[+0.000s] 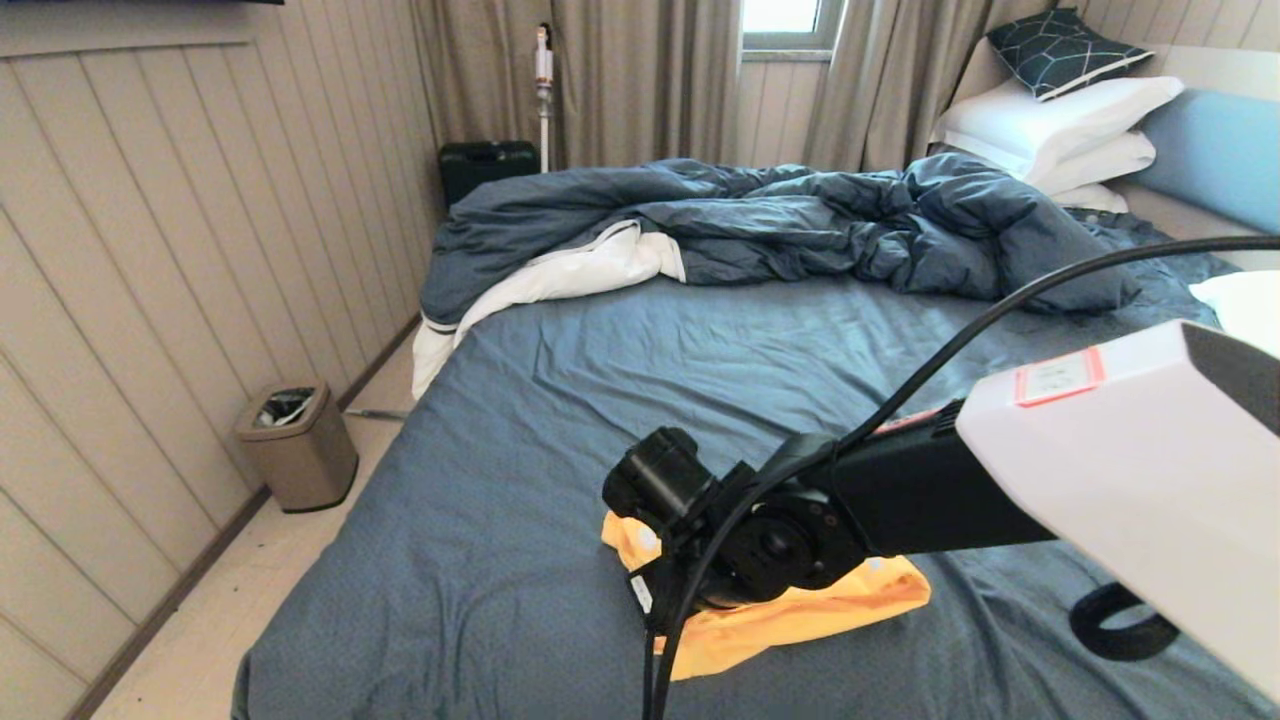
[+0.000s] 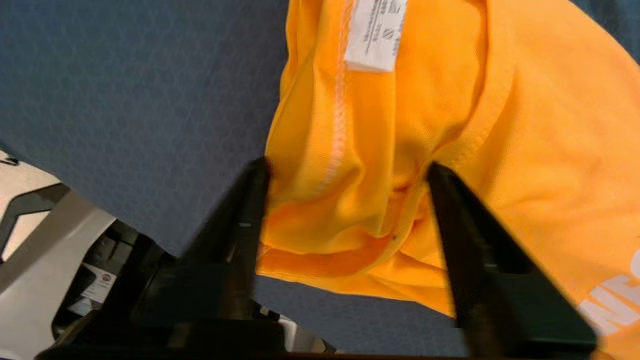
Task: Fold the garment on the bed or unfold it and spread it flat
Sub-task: Unford the yellow T-shirt
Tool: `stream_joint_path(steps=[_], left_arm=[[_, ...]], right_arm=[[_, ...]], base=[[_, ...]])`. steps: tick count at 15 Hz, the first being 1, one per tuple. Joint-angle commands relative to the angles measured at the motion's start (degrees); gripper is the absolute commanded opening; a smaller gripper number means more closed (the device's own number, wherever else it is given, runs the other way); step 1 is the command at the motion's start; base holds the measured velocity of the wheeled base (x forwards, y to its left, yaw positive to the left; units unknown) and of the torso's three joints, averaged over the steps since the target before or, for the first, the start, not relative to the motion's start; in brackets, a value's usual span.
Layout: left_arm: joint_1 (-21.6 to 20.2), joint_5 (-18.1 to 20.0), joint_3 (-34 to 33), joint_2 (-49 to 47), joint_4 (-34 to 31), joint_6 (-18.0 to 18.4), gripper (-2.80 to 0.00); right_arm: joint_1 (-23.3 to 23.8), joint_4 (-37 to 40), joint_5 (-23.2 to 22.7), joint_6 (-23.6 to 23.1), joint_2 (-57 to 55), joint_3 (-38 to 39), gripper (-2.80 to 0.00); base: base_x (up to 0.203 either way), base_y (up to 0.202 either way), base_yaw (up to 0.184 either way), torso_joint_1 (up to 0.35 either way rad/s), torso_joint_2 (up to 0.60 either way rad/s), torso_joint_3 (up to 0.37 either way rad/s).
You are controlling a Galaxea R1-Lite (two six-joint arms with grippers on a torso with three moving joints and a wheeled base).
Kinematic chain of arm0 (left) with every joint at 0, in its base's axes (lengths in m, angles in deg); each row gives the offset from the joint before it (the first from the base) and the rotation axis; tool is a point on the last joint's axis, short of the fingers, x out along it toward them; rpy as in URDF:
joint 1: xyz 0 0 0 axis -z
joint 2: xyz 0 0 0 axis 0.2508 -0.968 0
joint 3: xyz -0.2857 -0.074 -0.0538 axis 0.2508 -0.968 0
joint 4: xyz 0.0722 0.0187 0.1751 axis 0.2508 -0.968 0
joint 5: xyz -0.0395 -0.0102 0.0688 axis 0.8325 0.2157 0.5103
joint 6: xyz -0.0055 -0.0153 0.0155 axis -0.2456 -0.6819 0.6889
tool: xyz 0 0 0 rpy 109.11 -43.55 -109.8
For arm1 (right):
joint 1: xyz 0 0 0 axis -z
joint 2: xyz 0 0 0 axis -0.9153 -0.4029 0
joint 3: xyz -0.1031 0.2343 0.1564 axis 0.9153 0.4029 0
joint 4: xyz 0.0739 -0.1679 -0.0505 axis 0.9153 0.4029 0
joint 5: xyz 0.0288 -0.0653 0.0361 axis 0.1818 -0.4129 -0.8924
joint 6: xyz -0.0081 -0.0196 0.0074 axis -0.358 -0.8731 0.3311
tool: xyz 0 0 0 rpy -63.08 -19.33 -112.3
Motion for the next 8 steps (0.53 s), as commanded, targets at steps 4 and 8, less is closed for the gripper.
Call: stream_joint_path(steps=[4, 8], left_arm=[[0.01, -0.02, 0.0, -0.01, 0.0, 0.01, -2.8], [0.01, -0.02, 0.0, -0.01, 0.0, 0.01, -2.8]], right_arm=[[1.67, 0.42, 1.34, 0.18, 0.4, 1.21, -2.8], [2.87, 0.25, 2.66, 0.44, 2.33, 0.85, -2.8]], base=[[0.0, 0.0, 0.0, 0.0, 0.0, 0.0], [0.0, 0.0, 0.0, 0.0, 0.0, 0.0]])
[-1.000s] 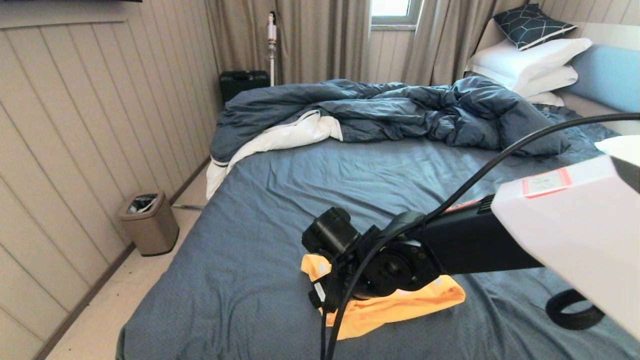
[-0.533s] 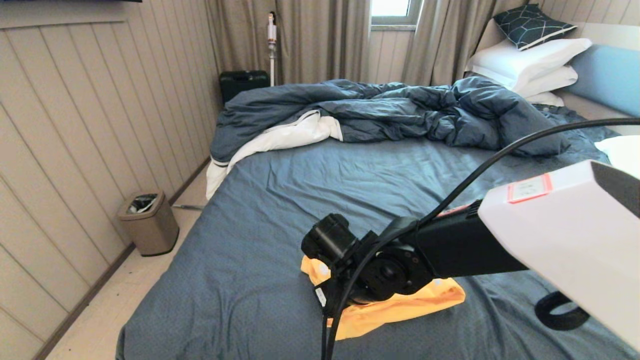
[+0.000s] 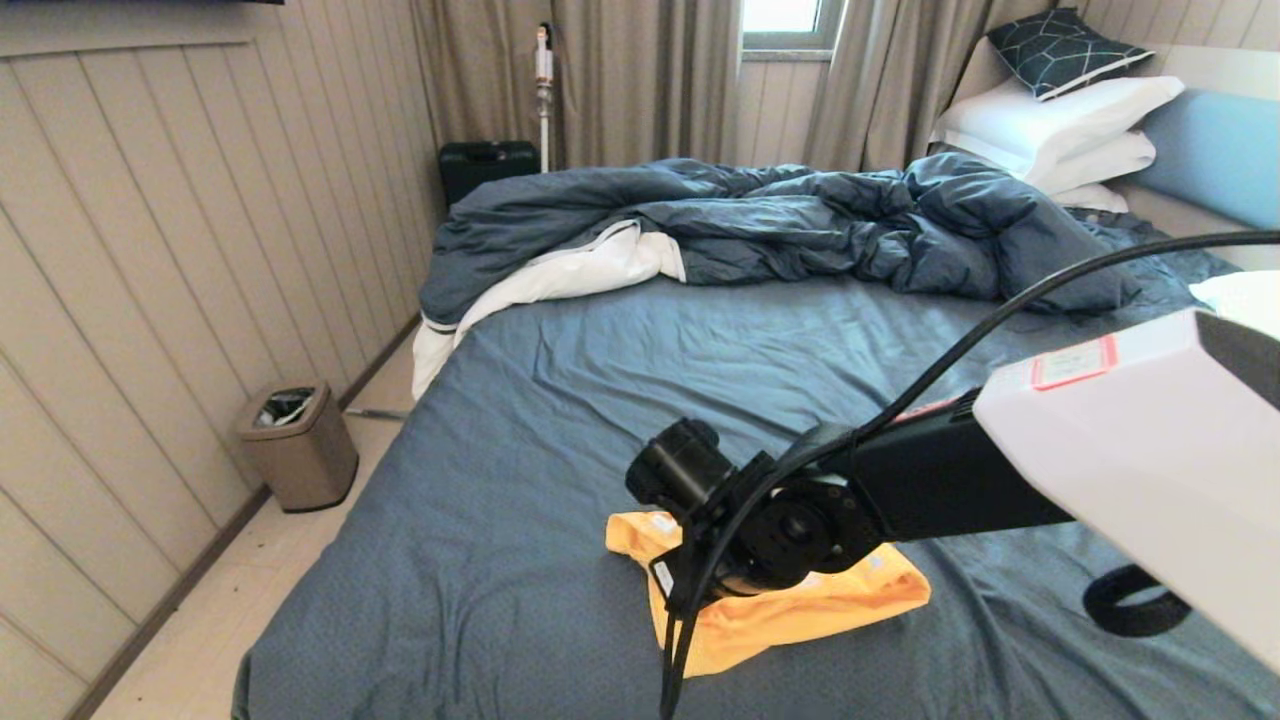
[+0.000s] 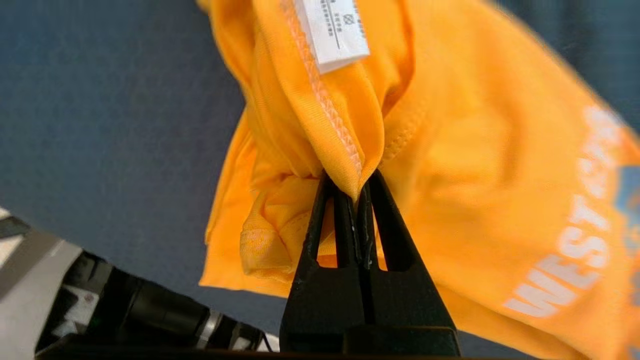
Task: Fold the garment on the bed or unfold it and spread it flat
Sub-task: Unford the yellow T-shirt
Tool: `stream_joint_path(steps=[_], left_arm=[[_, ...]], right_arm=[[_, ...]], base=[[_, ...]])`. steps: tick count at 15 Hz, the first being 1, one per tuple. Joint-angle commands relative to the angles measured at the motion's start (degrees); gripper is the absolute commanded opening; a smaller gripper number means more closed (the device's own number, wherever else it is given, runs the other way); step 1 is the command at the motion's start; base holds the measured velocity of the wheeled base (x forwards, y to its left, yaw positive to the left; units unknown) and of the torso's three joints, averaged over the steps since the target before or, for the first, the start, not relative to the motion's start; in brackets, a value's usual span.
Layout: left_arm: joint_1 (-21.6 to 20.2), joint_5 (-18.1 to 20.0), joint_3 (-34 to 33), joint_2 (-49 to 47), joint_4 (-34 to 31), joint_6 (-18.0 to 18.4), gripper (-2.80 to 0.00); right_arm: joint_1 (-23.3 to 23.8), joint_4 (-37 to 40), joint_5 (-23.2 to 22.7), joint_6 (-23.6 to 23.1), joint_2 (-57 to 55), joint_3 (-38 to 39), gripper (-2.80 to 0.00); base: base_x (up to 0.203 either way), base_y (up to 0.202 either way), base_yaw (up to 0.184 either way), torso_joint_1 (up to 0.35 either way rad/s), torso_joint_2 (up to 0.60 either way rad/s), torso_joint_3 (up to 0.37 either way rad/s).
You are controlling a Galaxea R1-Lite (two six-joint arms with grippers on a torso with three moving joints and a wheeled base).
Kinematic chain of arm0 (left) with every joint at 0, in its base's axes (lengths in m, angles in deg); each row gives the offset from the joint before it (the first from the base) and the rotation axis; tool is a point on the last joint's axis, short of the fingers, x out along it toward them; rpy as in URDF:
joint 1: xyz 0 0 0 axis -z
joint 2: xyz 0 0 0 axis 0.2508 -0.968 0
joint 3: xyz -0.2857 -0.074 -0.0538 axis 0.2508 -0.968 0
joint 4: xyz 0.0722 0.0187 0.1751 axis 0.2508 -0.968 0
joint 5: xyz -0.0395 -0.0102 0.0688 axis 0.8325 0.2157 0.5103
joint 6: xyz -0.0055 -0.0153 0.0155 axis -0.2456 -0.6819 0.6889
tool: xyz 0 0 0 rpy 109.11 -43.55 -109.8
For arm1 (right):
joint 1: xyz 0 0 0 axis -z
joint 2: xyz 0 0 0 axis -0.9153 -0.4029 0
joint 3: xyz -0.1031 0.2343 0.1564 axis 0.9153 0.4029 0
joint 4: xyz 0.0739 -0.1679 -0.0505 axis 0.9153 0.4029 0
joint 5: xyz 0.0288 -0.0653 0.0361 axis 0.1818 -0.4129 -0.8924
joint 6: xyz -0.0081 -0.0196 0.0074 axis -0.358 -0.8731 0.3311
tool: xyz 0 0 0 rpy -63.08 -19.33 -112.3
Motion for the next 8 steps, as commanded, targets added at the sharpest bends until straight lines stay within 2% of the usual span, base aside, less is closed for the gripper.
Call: stream_joint_path(steps=[1, 5, 8], left_arm=[[-0.04, 0.0, 0.0, -0.03, 0.02, 0.0, -2.8], [-0.04, 0.0, 0.0, -0.01, 0.02, 0.0, -2.8], [-0.04, 0.0, 0.0, -0.06, 0.02, 0.0, -2.8]], right_arm=[[1.12, 0.07, 0.15, 0.11, 1.96, -0.45, -2.8], [5.49, 0.17, 0.17, -0.28, 7.45, -0.68, -2.8], [12.72, 0.45, 0.15, -1.72, 13.66, -0.72, -2.8]], base=[[0.0, 0.0, 0.0, 0.0, 0.0, 0.0], [0.0, 0.0, 0.0, 0.0, 0.0, 0.0], [0.0, 0.0, 0.0, 0.0, 0.0, 0.0]])
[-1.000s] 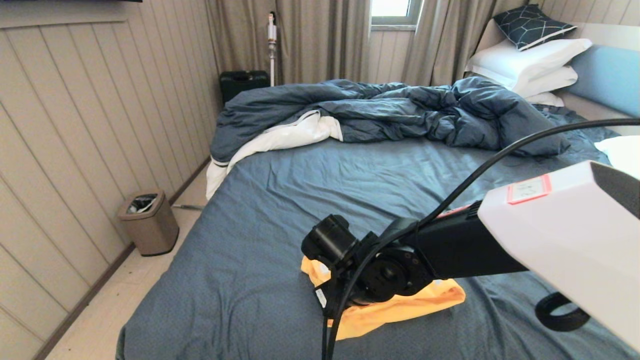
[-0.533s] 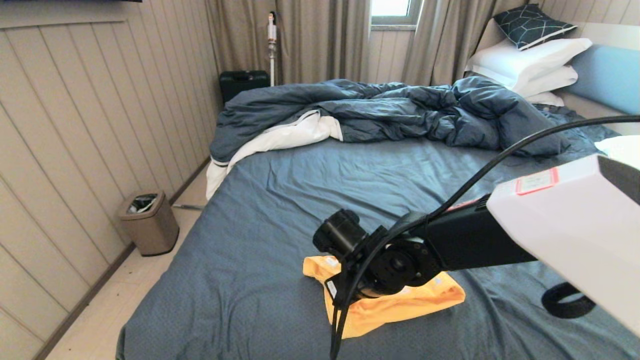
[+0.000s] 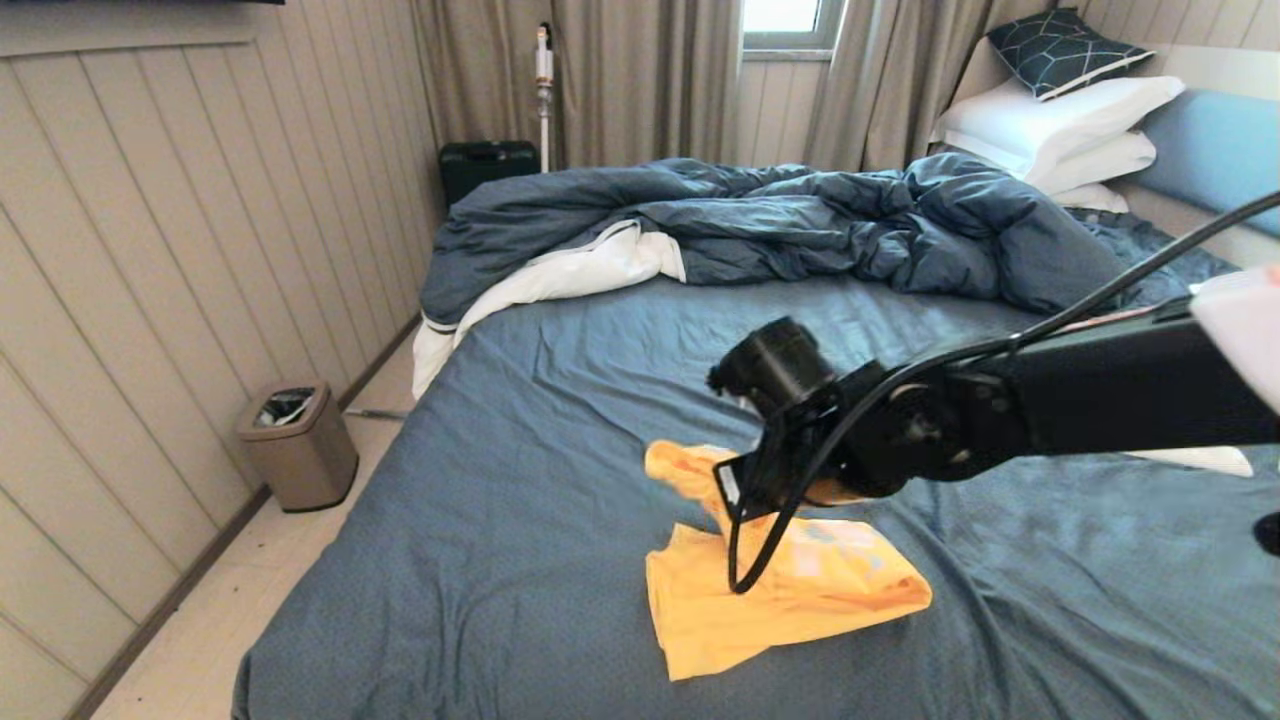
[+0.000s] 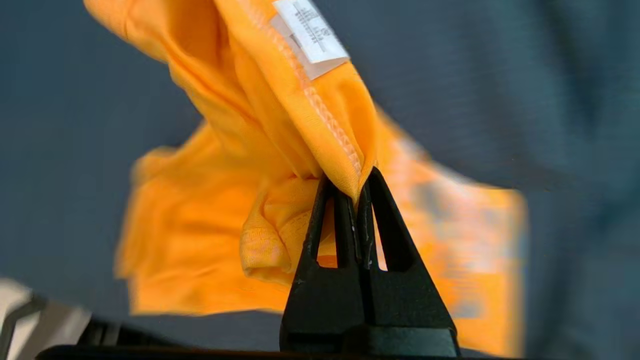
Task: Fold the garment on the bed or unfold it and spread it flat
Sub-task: Unford the yellow T-shirt
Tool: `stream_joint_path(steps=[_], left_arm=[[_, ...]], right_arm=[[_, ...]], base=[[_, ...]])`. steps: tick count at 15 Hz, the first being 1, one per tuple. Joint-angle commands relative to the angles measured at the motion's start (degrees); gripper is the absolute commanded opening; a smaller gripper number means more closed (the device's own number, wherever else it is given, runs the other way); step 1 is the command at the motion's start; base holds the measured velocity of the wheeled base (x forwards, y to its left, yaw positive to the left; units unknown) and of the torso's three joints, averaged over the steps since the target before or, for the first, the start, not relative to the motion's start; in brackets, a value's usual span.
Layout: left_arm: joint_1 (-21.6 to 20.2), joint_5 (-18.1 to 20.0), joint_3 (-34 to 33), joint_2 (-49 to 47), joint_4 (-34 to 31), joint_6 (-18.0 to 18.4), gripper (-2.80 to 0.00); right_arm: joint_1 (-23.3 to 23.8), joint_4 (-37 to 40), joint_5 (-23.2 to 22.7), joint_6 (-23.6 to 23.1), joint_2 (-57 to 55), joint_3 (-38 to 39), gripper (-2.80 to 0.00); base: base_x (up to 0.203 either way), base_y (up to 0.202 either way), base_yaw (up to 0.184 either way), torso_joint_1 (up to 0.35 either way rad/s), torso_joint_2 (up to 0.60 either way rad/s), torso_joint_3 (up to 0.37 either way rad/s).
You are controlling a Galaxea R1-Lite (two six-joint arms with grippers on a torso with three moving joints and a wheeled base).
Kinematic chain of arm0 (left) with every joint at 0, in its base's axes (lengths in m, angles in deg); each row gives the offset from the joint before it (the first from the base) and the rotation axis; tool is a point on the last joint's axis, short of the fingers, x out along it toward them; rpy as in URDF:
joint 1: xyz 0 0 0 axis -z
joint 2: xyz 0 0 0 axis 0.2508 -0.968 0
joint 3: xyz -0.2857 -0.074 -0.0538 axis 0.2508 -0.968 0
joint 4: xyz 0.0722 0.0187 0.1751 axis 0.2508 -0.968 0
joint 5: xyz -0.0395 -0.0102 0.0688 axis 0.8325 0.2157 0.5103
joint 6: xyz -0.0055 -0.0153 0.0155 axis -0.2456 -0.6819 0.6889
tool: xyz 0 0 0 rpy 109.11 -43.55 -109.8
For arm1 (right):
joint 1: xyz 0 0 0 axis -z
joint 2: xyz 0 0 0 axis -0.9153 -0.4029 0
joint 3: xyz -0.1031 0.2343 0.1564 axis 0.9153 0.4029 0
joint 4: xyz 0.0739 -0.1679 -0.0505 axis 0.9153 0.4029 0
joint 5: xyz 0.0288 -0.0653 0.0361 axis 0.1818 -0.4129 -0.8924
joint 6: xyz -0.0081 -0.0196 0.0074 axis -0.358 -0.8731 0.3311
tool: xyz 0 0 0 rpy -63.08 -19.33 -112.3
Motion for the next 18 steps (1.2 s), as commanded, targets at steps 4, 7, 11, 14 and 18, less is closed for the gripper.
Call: stream_joint_path(steps=[4, 7, 11, 14, 18], left_arm=[[-0.06, -0.02, 0.0, -0.01, -0.05, 0.0, -2.8], [-0.03, -0.02, 0.0, -0.01, 0.0, 0.0, -2.8], [-0.08, -0.02, 0.0, -0.01, -0.04, 0.09, -2.8], [-0.02, -0.02, 0.0, -0.01, -0.07, 0.09, -2.8], [-0.02, -0.02, 0.0, -0.01, -0.07, 0.17, -2.8]], right_arm=[[15.2, 0.15, 0.01, -5.19, 12.18, 0.58, -2.8], [25.85, 0.09, -0.9, -7.34, 15.24, 1.25, -2.8], [39.17, -0.26, -6.17, -9.97, 18.1, 3.78, -2.8], [46.32, -0.69, -8.6, -11.93, 17.96, 5.02, -2.8], [55.35, -3.07, -13.78, -12.5, 13.61, 5.5, -2.8]], base=[[0.0, 0.0, 0.0, 0.0, 0.0, 0.0], [0.0, 0.0, 0.0, 0.0, 0.0, 0.0], [0.0, 0.0, 0.0, 0.0, 0.0, 0.0], [0.0, 0.0, 0.0, 0.0, 0.0, 0.0], [0.0, 0.0, 0.0, 0.0, 0.0, 0.0]])
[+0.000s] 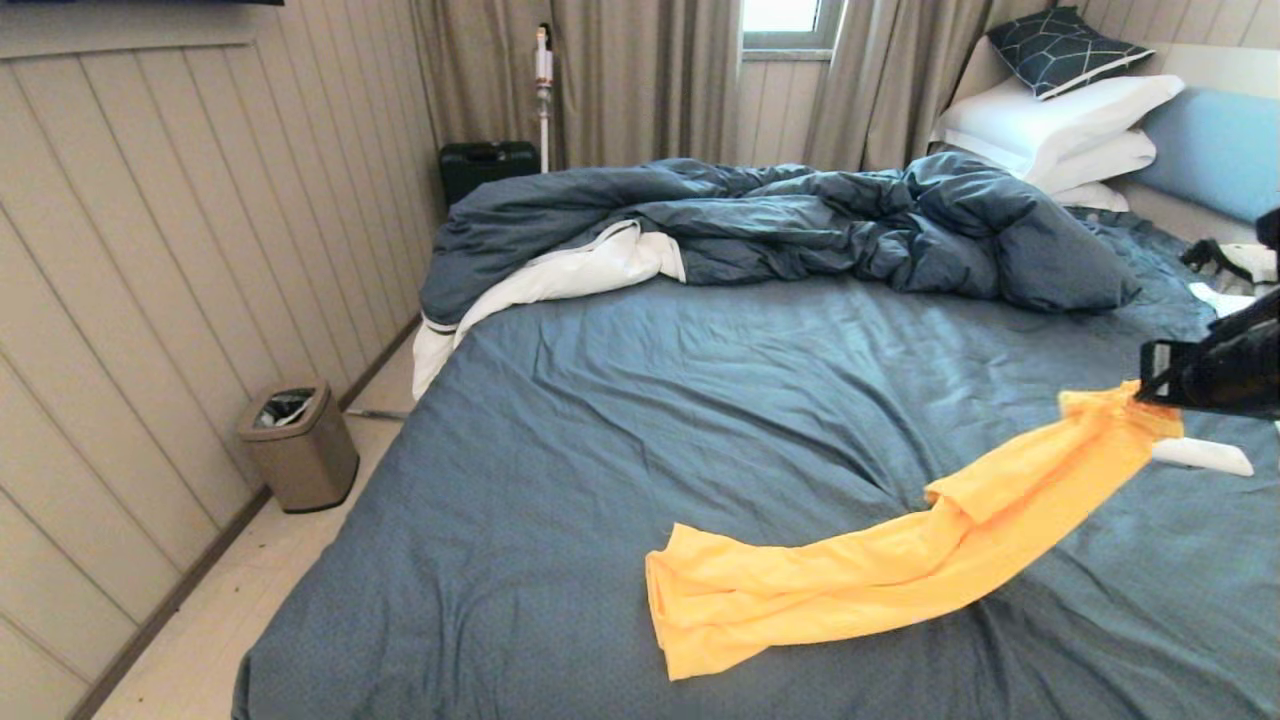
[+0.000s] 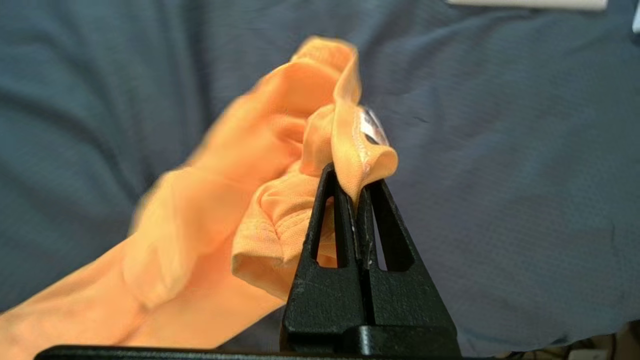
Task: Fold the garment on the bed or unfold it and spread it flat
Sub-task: Unford the yellow T-shirt
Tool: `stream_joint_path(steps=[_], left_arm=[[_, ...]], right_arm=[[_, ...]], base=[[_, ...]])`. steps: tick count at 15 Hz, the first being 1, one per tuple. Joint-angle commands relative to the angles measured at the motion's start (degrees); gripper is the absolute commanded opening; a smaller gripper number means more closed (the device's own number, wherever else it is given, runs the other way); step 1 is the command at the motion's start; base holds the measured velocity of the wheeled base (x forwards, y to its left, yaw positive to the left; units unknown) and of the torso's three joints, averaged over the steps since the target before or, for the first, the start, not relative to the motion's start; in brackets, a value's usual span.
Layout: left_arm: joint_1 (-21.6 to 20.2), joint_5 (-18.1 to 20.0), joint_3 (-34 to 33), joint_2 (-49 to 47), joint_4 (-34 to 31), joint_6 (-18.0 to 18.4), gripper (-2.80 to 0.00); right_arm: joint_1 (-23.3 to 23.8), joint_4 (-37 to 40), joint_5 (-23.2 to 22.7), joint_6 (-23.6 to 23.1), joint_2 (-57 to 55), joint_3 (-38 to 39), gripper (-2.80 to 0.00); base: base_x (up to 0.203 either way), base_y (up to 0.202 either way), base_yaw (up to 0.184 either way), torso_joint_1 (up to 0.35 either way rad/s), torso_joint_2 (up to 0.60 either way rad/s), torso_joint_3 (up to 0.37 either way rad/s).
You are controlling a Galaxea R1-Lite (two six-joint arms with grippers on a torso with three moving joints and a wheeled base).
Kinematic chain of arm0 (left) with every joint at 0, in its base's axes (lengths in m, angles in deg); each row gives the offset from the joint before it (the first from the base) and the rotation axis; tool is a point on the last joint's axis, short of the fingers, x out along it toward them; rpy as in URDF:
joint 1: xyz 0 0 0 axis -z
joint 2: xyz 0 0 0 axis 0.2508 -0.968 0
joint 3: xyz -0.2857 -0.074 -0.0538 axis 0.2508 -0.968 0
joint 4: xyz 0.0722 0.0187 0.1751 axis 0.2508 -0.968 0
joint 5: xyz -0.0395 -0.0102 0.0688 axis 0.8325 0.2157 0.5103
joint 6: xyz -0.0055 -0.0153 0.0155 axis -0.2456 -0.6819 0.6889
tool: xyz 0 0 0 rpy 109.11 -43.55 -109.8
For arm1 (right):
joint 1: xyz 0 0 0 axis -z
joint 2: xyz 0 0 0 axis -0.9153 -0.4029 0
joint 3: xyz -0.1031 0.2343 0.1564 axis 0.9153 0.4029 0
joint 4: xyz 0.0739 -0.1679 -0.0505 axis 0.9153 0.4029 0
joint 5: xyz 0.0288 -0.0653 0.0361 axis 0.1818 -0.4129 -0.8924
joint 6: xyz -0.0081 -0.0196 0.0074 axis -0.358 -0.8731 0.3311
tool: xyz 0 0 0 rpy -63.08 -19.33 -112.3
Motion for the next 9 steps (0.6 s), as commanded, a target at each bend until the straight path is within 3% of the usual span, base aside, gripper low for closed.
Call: stream_joint_path(steps=[1, 4, 9], left_arm=[[-0.08, -0.04, 0.0, -0.01, 0.02, 0.06, -2.8], [-0.04, -0.04, 0.0, -0.01, 0.02, 0.06, -2.8], [-0.1, -0.04, 0.0, -0.01, 0.02, 0.15, -2.8]], right_arm=[[4.3, -1.39, -1.37, -0.11, -3.7, 0.45, -2.8], [7.4, -3.23, -2.18, -1.14, -5.52, 1.57, -2.8], [7.41, -10.44, -3.73, -1.95, -3.53, 13.21, -2.8]], base=[[0.0, 0.0, 0.0, 0.0, 0.0, 0.0], [0.0, 0.0, 0.0, 0.0, 0.0, 0.0], [0.0, 0.0, 0.0, 0.0, 0.0, 0.0]])
